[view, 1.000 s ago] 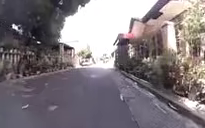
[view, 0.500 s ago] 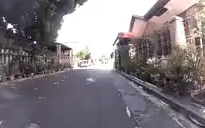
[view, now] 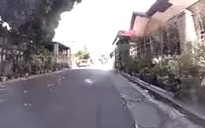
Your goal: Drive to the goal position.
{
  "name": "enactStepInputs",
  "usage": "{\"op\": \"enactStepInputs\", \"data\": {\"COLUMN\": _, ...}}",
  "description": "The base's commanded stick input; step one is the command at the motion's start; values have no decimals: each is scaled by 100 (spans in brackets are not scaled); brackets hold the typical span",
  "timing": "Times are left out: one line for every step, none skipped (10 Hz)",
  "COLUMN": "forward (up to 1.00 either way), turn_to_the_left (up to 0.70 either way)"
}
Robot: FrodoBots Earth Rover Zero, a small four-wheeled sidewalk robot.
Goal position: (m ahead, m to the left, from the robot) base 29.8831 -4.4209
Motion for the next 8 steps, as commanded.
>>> {"op": "enactStepInputs", "data": {"forward": 85, "turn_to_the_left": 0}}
{"op": "enactStepInputs", "data": {"forward": 85, "turn_to_the_left": 0}}
{"op": "enactStepInputs", "data": {"forward": 85, "turn_to_the_left": 0}}
{"op": "enactStepInputs", "data": {"forward": 85, "turn_to_the_left": 0}}
{"op": "enactStepInputs", "data": {"forward": 85, "turn_to_the_left": 0}}
{"op": "enactStepInputs", "data": {"forward": 85, "turn_to_the_left": 0}}
{"op": "enactStepInputs", "data": {"forward": 85, "turn_to_the_left": 0}}
{"op": "enactStepInputs", "data": {"forward": 85, "turn_to_the_left": 0}}
